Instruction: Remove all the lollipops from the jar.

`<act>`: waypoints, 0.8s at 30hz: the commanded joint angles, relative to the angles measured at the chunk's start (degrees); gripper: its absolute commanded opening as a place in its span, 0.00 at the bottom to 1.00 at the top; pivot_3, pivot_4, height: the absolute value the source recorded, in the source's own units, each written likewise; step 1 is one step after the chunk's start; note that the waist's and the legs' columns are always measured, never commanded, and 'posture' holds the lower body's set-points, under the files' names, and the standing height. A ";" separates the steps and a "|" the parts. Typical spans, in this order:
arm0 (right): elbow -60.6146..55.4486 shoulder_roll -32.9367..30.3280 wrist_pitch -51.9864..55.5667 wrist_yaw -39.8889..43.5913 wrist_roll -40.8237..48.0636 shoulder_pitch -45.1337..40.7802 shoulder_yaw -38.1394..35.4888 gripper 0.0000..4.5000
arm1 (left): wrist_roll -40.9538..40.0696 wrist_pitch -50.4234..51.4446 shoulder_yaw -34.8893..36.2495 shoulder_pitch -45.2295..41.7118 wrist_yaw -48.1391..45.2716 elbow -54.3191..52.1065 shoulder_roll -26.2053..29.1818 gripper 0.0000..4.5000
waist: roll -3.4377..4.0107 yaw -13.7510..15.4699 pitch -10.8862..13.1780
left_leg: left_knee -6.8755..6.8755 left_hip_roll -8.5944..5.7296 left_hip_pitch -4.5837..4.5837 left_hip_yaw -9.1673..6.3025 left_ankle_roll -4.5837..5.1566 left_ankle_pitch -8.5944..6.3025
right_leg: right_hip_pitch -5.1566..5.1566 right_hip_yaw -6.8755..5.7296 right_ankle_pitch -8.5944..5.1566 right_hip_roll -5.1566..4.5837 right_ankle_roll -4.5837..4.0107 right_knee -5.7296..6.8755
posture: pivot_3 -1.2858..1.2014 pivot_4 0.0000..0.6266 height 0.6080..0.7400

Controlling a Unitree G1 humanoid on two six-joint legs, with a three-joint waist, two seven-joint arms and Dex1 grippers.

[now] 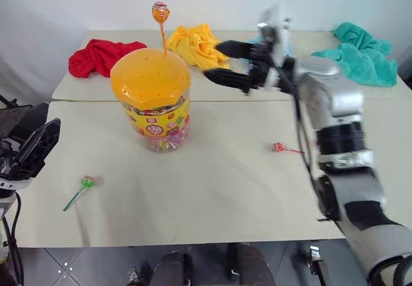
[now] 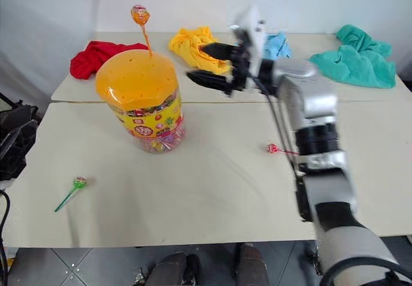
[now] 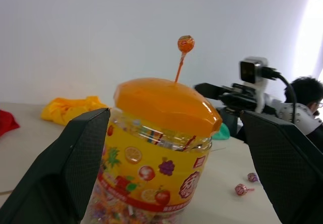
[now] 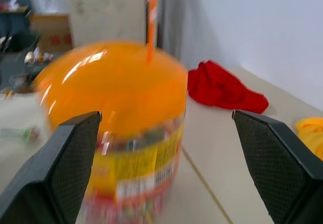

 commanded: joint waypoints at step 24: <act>4.26 7.77 -13.27 1.72 10.75 -6.85 -14.54 0.01 | -1.53 -1.89 -2.63 -4.80 0.53 -3.90 0.26 0.98 | -0.09 -0.89 -0.05 | -0.01 -0.06 -0.06 -0.15 0.01 0.00 | 0.04 -0.04 0.00 0.04 0.00 0.00 | 0.52 0.24 1.00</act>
